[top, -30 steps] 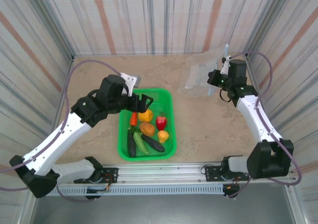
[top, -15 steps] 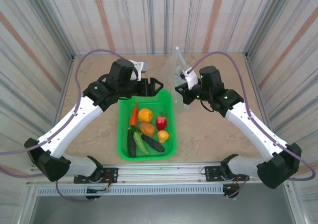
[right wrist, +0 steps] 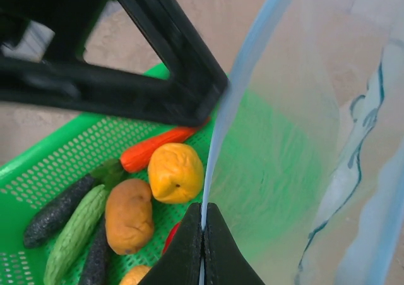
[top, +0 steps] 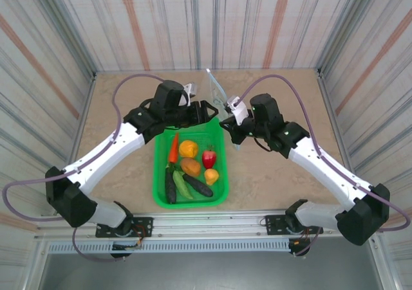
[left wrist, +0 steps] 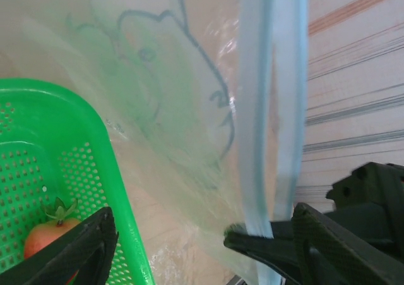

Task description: Place the food in the zip-top bag and seal the zipper

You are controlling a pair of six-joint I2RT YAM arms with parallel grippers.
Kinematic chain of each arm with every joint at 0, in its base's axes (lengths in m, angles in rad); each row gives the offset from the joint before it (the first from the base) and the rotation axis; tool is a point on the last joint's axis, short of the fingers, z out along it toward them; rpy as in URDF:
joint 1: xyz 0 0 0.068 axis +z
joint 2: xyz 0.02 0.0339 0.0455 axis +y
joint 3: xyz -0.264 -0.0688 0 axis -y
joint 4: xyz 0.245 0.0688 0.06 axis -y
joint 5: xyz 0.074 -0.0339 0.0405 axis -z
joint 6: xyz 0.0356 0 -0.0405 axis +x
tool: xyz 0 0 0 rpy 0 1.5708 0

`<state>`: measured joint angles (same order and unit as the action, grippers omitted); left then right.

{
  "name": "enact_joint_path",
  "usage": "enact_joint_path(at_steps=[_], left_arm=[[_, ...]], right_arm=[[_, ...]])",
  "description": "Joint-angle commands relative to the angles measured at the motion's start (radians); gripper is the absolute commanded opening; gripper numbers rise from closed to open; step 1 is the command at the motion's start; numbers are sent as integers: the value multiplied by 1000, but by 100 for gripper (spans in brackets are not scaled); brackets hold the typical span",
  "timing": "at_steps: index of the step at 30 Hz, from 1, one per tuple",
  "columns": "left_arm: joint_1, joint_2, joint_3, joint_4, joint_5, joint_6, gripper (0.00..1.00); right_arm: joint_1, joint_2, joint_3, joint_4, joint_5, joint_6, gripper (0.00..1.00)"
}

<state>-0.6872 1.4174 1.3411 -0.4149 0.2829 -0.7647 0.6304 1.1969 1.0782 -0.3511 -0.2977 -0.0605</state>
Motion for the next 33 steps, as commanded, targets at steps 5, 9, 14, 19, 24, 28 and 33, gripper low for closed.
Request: enact_joint_path(at_steps=[5,9,14,19,24,28,33], left_arm=[[-18,-1,-29,88,-90,-67,72],[-18,-1,-36,112,-125,-82,57],[-18,9,-23,118,-132,-82,38],[-18,8,-24,124,-126,-83,27],[-20,0,-25,106,-150,-72,30],[-20,-5,-25,99,-165,-71,21],[-21,2,-22,95,-163,-74,8]], right_arm=[[73,9,-20,89,123,62,3],[85,13,-31,117,151,80,3],[100,24,-30,121,204,84,5],[109,49,-8,94,238,81,11],[167,93,46,57,278,40,14],[185,115,74,47,312,41,13],[188,124,91,54,324,56,13]])
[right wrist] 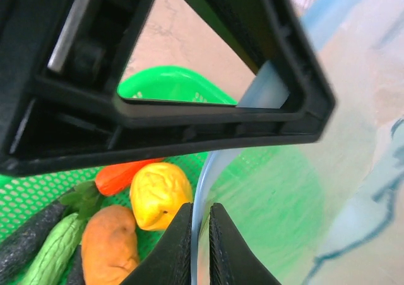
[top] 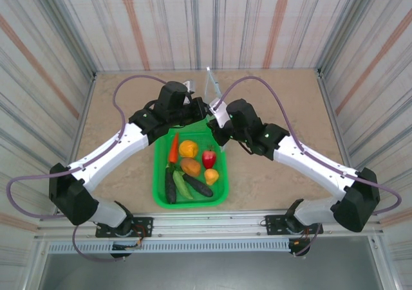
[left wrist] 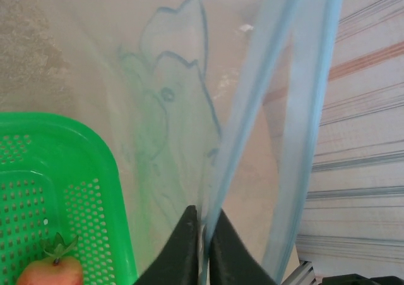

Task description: Place the food in the zip-top bag and seal the zipper

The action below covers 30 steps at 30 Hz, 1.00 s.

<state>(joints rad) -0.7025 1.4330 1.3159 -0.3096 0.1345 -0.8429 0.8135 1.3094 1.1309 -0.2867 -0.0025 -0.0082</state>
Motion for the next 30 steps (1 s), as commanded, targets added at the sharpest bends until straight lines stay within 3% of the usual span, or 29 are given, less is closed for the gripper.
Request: enact_joint_path(at_steps=[1,5,10,12,16,21,30], left_arm=[[-6,-11,3,-10,-15,6,5],[-6,-9,11,-21,-28,30,0],[22,-7,35,-71,-45,97,0],[64,-8,34,-66,-10,100,0],[149,1,57,-52,56,115,0],[253,26,165,-99,155,173,0],[299,-76,418,-454,23,437,0]], right_arm=[[7,13,41,-10,29,2,13],[14,25,47,-12,37,6,17],[10,-10,67,-25,24,10,62],[0,-30,91,-41,-33,31,71],[-12,-67,132,-65,-80,67,69],[-62,-110,143,-101,-48,194,67],[-147,-44,114,-303,-36,281,68]])
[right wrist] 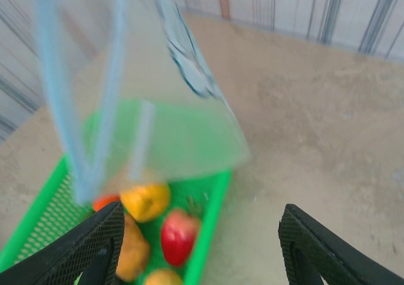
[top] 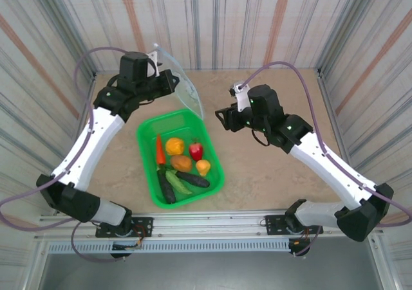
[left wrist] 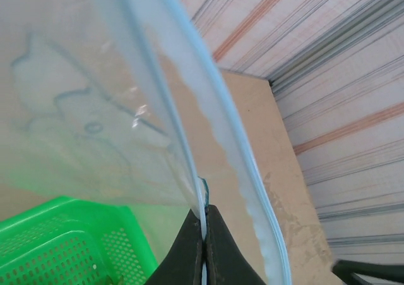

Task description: Place the food in the zip-top bag and seal the zipper

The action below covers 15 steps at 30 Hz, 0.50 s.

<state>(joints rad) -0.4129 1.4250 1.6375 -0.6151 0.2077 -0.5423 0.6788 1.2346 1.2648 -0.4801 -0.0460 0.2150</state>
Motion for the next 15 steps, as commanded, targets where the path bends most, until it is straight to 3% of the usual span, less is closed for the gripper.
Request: enact_joint_path(at_steps=[1,5,8,15], left_arm=[[10,-73,133,-208,-78,167,0],[21,-119,207,-343,-176,242,0],[46,-165,186,-344,-202,255,0],[99,-176,144,-338,-143,236,0]], right_arm=[[-19,47,-23,-130,-4,65,68],[-28,98,-45,-159,-61,72,69],[-23,156,-50,-142,-126,83,70],[40,406,71,-144,-246,73,78]])
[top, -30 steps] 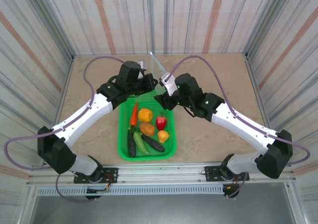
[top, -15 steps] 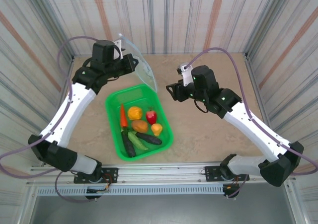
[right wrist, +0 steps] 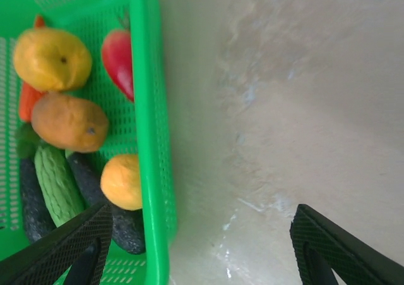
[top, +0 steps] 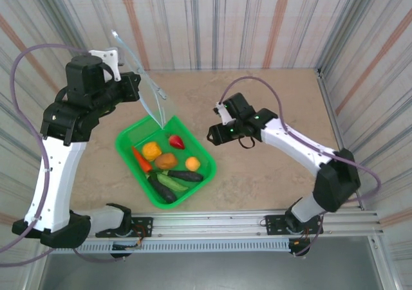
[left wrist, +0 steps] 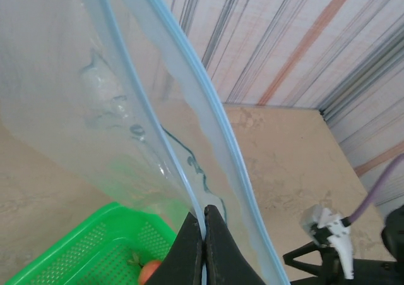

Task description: Place the food in the zip-top bag and seal the zipper

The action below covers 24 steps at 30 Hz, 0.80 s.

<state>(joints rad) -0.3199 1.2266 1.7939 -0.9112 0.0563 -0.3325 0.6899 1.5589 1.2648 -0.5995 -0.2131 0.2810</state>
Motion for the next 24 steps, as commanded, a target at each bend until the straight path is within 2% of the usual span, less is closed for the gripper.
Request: enact_joint_path(at_steps=[1,7,10,12,16,19,24], left_arm=[[7,18,-7,-52,3,26,0],[6,-28,20,-82,-7,16,0],[6,-46,45,-100,-12,16,0],[0,-57,53,-104,-26,20,0],[-32,-52,84,-124,-56,50,0],[-48,-33,105,-132,-40,56,0],[-64,15,140,-135,62,47,0]], right_arm=[[41,127,100,-35,-80,2,78],[79,334,247,-81,32,-7,76],[77,384,277,-96,146,6,73],[77,389,275,-107,264,6,71],[40,346,215,-111,427,20,65],[-50,254,107,-73,428,59,60],[-204,106,-53,-42,428,88,58]])
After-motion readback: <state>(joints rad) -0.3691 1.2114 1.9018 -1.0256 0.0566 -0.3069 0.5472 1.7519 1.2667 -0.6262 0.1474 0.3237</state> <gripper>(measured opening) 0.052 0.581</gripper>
